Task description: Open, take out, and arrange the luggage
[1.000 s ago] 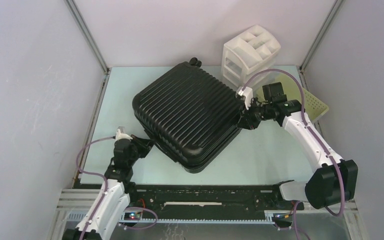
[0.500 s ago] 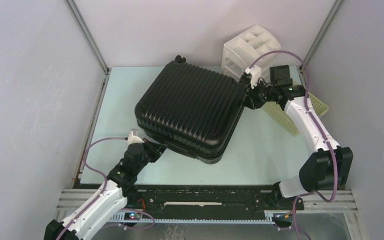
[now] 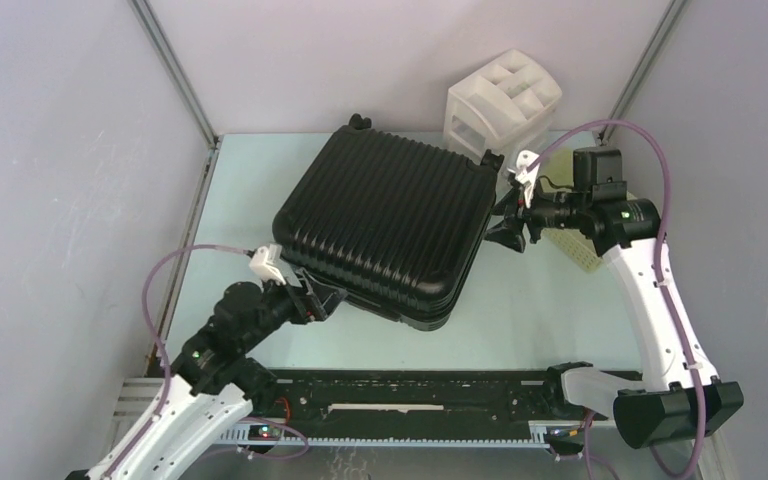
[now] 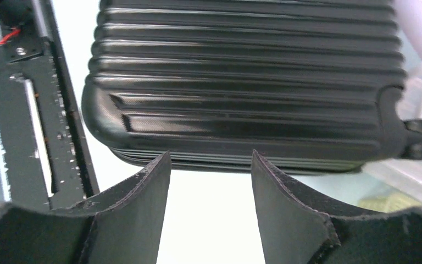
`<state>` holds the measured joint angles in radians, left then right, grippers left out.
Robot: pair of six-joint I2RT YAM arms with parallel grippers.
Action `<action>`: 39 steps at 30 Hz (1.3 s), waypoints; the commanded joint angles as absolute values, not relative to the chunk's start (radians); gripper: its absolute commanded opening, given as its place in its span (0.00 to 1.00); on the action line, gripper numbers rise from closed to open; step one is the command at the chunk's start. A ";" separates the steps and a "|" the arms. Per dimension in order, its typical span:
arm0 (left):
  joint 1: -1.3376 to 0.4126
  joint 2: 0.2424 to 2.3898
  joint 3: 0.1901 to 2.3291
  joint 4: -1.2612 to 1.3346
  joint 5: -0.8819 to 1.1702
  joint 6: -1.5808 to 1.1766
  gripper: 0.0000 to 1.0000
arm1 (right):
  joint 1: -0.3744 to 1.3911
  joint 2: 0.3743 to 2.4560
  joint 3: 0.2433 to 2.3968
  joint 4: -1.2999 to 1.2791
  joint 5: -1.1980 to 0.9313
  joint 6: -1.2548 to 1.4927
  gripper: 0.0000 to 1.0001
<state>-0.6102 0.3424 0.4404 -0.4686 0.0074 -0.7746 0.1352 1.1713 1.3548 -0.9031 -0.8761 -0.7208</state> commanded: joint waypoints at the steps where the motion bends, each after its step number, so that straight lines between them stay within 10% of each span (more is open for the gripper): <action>1: -0.613 0.381 0.629 -0.588 0.100 -0.551 0.90 | 0.166 1.185 1.319 -0.968 -0.992 -0.785 0.64; 11: -0.408 0.666 1.016 -0.612 0.156 -0.256 1.00 | 0.165 1.145 1.192 -0.980 -1.103 -0.860 0.66; 25: 0.225 1.034 1.008 -0.232 0.646 -0.404 1.00 | 0.035 1.114 1.047 -0.976 -1.206 -0.950 0.72; 39: 0.326 1.263 1.024 -0.225 0.548 -0.400 0.76 | 0.022 1.145 1.029 -0.975 -1.191 -0.968 0.72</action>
<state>0.2829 1.2621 0.9901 -0.2699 0.5930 -0.3950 0.0284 1.1393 1.0328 -0.9764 -1.1687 -0.9424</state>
